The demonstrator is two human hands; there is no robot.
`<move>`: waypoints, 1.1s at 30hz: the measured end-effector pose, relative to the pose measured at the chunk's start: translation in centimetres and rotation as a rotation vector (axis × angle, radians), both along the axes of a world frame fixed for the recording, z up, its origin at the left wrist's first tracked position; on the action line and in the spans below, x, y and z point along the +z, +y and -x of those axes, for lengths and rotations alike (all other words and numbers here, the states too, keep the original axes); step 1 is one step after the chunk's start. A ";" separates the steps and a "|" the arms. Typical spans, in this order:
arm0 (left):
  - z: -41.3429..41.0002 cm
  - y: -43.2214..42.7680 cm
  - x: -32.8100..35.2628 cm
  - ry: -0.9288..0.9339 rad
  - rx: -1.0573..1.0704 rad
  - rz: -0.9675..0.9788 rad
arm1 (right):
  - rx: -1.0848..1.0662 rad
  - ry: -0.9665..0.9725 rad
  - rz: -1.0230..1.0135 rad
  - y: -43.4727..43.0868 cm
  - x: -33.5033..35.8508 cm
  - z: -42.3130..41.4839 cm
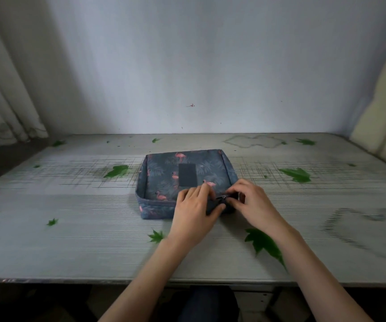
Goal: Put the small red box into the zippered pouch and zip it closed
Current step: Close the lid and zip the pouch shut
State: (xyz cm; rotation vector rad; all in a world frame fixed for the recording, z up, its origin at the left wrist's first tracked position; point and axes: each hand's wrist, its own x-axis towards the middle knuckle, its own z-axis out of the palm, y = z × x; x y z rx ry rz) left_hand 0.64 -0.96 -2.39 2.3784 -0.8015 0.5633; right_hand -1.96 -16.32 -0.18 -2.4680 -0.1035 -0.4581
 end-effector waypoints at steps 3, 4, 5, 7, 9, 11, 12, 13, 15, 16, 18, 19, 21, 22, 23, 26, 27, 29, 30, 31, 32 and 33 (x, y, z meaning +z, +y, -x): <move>-0.1 -0.4 -0.1 -0.007 0.022 0.007 | 0.008 0.004 -0.033 -0.1 0.0 -0.2; -0.1 -0.5 -0.2 -0.008 0.028 0.005 | 0.012 0.003 -0.046 -0.1 0.0 -0.2; -0.1 -0.6 -0.2 -0.012 0.031 -0.001 | 0.016 0.002 -0.054 -0.1 0.0 -0.2; -0.2 -0.6 -0.3 -0.029 0.033 -0.031 | 0.022 0.003 -0.076 -0.2 0.0 -0.2; -0.2 -0.7 -0.3 -0.043 0.036 -0.046 | 0.029 0.006 -0.104 -0.2 -0.1 -0.2; -0.2 -0.7 -0.3 -0.040 0.036 -0.019 | 0.030 0.002 -0.112 -0.2 -0.1 -0.3; -0.2 -0.7 -0.3 -0.035 0.034 -0.002 | 0.032 0.001 -0.112 -0.2 -0.1 -0.3; -0.2 -0.7 -0.4 -0.030 0.030 0.013 | 0.034 -0.001 -0.111 -0.2 -0.1 -0.3; -0.2 -0.6 -0.4 -0.017 0.026 0.039 | 0.038 -0.004 -0.114 -0.3 -0.1 -0.2; -0.3 -0.6 -0.3 -0.009 0.027 0.050 | 0.039 -0.007 -0.118 -0.3 -0.1 -0.2; -0.3 -0.4 -0.3 0.004 0.035 0.060 | 0.040 -0.013 -0.120 -0.4 -0.2 -0.2; -0.3 -0.4 -0.3 0.010 0.037 0.063 | 0.039 -0.016 -0.114 -0.3 -0.2 -0.2; -0.4 -0.3 -0.2 0.019 0.040 0.062 | 0.031 -0.023 -0.100 -0.3 -0.3 -0.3; -0.3 -0.2 -0.2 0.021 0.043 0.059 | 0.027 -0.029 -0.093 -0.2 -0.3 -0.3; -0.4 -0.2 -0.2 0.021 0.046 0.056 | 0.023 -0.034 -0.087 -0.2 -0.4 -0.3; -0.3 0.3 -0.2 0.016 0.059 0.052 | 0.008 -0.039 -0.066 -0.1 -0.5 -0.4; -0.3 0.5 -0.2 0.013 0.062 0.052 | 0.004 -0.040 -0.062 -0.1 -0.5 -0.4; -0.2 1.0 -0.2 0.008 0.068 0.052 | -0.001 -0.039 -0.053 -0.1 -0.6 -0.4; -0.1 1.3 -0.2 0.008 0.070 0.054 | -0.004 -0.037 -0.048 -0.1 -0.6 -0.5; -0.1 1.5 -0.2 0.009 0.070 0.059 | -0.005 -0.036 -0.045 0.0 -0.6 -0.5; 0.0 1.8 -0.2 0.012 0.068 0.065 | -0.007 -0.035 -0.042 0.0 -0.6 -0.5; 0.0 2.0 -0.2 0.015 0.065 0.067 | -0.010 -0.033 -0.040 0.0 -0.6 -0.5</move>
